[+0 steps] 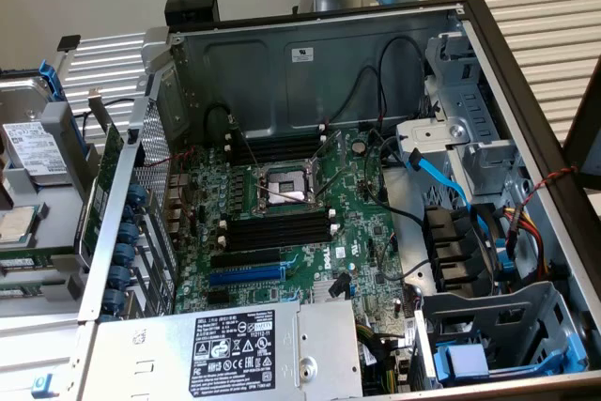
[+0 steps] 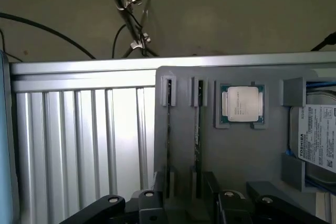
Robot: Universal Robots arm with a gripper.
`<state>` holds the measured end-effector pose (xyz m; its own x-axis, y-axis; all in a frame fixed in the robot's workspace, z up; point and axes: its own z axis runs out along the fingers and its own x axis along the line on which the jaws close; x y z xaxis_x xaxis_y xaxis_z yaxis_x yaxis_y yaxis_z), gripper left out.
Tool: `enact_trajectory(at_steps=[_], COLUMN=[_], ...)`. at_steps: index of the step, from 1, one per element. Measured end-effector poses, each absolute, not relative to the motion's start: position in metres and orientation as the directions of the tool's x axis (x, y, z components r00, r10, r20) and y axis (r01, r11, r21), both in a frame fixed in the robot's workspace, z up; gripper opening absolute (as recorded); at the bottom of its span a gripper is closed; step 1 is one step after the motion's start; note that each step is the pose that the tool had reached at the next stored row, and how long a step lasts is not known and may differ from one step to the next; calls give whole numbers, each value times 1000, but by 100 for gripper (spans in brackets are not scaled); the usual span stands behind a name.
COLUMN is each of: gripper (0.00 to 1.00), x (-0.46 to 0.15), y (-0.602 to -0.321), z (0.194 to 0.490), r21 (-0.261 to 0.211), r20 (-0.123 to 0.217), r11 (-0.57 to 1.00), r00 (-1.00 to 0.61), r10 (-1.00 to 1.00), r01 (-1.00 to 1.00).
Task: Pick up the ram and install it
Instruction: 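Pick up the ram and move it above insertion slot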
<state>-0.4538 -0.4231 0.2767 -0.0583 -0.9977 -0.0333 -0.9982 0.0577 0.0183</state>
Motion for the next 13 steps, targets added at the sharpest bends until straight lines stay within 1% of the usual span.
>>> enact_trajectory(at_steps=[13], gripper=[42], x=[-454], y=[-431], z=[253], r21=[18], r20=[-36], r11=[46], r00=[-47], r10=[-998], r01=[-999])
